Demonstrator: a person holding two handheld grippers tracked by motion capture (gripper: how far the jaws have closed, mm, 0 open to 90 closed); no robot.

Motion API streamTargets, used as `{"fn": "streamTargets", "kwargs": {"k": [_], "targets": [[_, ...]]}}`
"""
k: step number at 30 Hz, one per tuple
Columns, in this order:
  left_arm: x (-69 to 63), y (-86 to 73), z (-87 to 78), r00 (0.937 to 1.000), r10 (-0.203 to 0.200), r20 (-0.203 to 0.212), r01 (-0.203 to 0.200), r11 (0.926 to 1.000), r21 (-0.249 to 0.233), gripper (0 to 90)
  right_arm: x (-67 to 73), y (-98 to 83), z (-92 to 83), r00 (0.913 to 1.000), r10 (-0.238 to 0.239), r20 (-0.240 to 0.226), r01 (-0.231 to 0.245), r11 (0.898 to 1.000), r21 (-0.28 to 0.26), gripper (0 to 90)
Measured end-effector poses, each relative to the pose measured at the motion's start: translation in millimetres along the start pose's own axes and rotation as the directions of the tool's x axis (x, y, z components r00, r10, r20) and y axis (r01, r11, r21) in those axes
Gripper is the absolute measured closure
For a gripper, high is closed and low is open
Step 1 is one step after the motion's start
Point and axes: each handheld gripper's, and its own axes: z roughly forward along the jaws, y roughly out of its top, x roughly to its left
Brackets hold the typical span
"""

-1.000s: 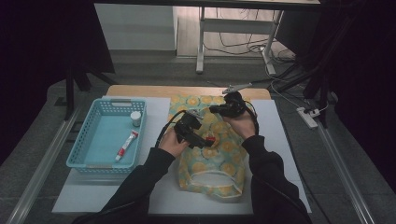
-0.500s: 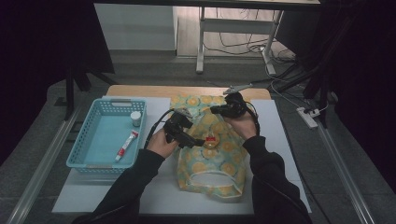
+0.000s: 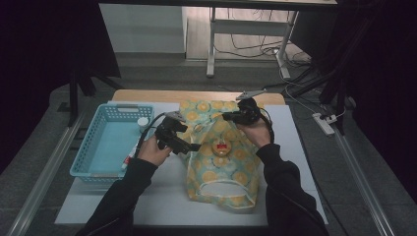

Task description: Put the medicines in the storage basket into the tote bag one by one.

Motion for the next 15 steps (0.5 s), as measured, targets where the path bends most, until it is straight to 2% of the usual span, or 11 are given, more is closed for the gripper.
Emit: {"fn": "streamTargets", "kwargs": {"k": [5, 15], "targets": [[6.1, -9.1, -14.6, 0.9995, -0.028, -0.014, 0.027, 0.9994, -0.019, 0.3, 0.3, 0.2, -0.2, 1.0, -0.001, -0.001, 0.001, 1.0, -0.003, 90.0], [18.0, -30.2, -46.6, 0.9934, -0.076, -0.086, 0.073, 0.9966, -0.038, 0.0, 1.2, -0.5, -0.9, 1.0, -0.001, -0.002, 0.001, 1.0, -0.008, 90.0]]}}
